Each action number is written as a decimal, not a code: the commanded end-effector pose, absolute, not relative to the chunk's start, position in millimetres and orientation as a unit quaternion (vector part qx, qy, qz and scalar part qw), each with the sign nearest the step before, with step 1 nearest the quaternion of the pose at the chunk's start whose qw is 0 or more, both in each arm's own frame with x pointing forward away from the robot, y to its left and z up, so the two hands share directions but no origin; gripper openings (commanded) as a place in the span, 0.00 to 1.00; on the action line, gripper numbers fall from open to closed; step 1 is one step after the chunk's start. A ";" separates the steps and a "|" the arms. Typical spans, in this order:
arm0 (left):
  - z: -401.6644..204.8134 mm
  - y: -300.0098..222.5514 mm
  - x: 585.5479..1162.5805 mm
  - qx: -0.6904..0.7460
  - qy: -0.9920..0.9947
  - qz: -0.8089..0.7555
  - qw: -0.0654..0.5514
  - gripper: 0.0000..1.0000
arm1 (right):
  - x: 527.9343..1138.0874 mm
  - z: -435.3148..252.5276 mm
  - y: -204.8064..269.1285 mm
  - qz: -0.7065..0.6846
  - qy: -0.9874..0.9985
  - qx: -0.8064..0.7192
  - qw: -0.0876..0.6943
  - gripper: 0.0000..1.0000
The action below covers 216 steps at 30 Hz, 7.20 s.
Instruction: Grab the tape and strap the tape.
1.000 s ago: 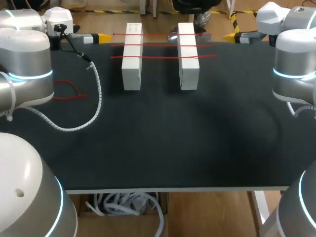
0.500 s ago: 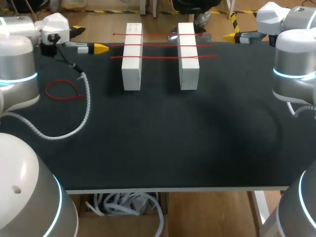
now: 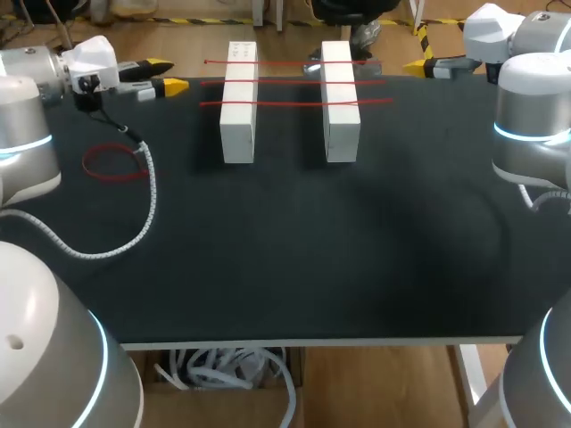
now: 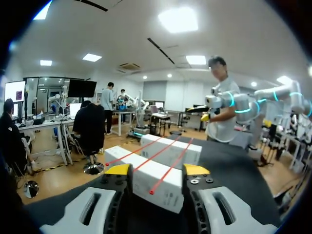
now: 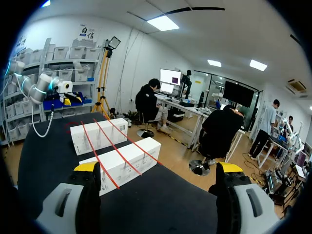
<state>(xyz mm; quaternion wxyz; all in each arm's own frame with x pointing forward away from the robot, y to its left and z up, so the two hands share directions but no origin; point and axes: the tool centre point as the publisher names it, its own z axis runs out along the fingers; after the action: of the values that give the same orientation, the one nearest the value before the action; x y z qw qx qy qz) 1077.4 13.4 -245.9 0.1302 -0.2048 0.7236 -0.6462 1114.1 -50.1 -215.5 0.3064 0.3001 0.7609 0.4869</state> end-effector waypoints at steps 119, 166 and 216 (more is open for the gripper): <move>-332.6 -23.6 1101.2 -0.096 0.728 -0.677 0.048 0.25 | 1114.1 -216.0 -50.2 0.487 0.761 0.300 0.306 1.00; -286.1 -27.7 1097.6 -0.117 0.703 -0.700 0.040 0.00 | 1114.1 -216.0 -50.2 0.487 0.761 0.300 0.306 1.00; -105.3 -105.3 1102.1 -0.052 0.560 -0.826 0.038 0.00 | 1114.1 -216.0 -50.2 0.487 0.761 0.300 0.306 1.00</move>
<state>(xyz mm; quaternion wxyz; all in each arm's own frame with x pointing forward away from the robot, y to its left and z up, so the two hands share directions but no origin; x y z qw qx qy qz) 1097.7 -105.2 -104.0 0.0406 -0.0569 0.5609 -0.8249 1114.0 -50.2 -215.5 0.3064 0.3001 0.7609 0.4869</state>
